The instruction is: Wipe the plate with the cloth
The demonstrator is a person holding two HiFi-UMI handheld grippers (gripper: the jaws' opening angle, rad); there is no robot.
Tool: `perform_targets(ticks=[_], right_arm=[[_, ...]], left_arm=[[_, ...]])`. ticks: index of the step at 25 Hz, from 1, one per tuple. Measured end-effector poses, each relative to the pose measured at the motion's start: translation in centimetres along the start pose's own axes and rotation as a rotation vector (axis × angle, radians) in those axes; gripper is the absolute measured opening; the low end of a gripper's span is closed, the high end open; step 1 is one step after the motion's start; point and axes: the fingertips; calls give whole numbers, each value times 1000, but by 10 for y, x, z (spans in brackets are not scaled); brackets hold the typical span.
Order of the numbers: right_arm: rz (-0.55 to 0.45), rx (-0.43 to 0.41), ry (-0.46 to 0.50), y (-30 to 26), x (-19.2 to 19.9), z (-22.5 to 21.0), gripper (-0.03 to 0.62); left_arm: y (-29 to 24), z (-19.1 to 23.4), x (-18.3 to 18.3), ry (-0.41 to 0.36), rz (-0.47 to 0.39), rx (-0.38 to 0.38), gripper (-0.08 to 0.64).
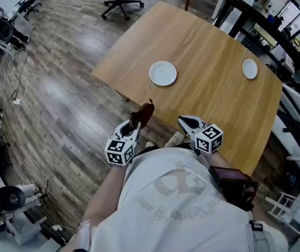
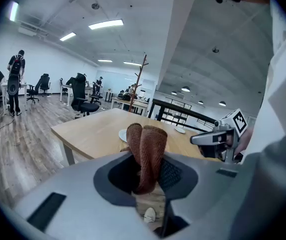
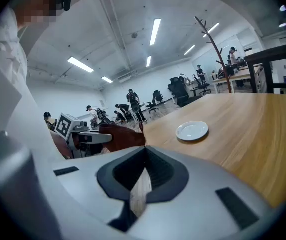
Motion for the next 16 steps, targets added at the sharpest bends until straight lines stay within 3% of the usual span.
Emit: perform_targets(ticks=[16], right_arm=[[-8,23,14,-5,-3,3,14]], left_arm=[[-2,1,-2,8,2,36,92]])
Point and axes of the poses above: the fingertips, and each gripper's own axes: y backward along the fingers, z to its left, x out of its underside, and after that the axes turned 8 degrees about -z, right-handed
